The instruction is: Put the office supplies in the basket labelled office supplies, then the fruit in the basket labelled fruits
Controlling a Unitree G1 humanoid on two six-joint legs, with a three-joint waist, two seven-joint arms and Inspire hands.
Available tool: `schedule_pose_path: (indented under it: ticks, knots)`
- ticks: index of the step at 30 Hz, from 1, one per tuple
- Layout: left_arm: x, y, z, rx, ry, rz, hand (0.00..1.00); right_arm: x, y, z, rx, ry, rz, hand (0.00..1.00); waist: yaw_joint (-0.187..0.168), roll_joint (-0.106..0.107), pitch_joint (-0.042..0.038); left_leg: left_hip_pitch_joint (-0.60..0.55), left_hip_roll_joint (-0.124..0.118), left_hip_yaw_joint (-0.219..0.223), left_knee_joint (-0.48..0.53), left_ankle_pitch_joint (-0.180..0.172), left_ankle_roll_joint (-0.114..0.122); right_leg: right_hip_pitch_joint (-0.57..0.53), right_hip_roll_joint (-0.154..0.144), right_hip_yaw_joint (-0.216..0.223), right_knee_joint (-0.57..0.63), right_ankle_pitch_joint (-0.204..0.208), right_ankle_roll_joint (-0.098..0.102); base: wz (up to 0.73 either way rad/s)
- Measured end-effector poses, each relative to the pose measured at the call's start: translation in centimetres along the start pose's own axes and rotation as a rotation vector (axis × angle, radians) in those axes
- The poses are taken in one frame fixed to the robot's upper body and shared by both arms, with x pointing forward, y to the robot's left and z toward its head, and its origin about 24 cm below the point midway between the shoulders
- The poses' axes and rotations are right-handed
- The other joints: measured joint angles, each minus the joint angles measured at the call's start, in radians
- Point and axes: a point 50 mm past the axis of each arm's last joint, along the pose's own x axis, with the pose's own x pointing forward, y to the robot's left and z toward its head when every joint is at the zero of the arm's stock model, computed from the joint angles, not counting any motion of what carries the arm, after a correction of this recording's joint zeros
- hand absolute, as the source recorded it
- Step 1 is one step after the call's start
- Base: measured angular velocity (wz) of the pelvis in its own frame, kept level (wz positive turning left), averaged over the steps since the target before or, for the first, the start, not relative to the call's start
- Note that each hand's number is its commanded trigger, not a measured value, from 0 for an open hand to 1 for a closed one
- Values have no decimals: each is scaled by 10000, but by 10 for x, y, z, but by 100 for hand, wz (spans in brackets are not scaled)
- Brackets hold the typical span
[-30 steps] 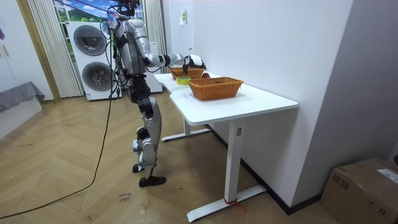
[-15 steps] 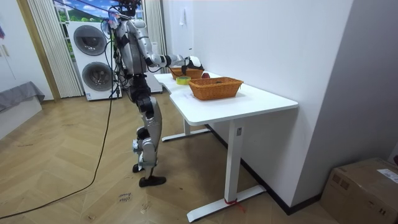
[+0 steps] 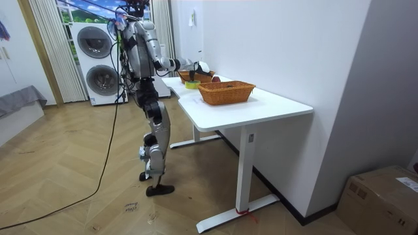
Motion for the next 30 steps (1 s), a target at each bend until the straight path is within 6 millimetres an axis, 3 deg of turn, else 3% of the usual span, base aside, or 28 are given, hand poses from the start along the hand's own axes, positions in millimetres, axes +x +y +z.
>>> schedule_pose_path:
  ticks: [9,16,23,26,30]
  knots:
    - [0,-1,3,103,-105,-42,0,0,0,0,-85,23,22,0,13,6,-28,-13,-27,-19,17,6,8,1,-8,-6,-4,0,1,0]
    - [0,-1,5,93,-140,-59,0,0,1,-3,-582,325,259,0,30,-16,-123,-20,-27,-16,36,14,9,8,-13,-79,-5,0,0,0]
    - [0,-1,6,264,-212,-17,0,0,6,-12,-595,829,1002,0,31,-30,-113,-17,-24,-2,1,87,39,14,-78,-22,0,-3,4,0]
    - [0,1,6,287,-211,76,0,0,8,-15,-518,1155,1334,0,74,-118,-57,-16,-37,15,-5,115,47,-5,-98,17,10,-5,8,-2]
    - [0,3,5,302,-122,245,0,2,10,-17,-484,1274,1740,0,96,-235,-71,-17,-38,10,-3,124,37,-4,-99,5,9,-3,10,0]
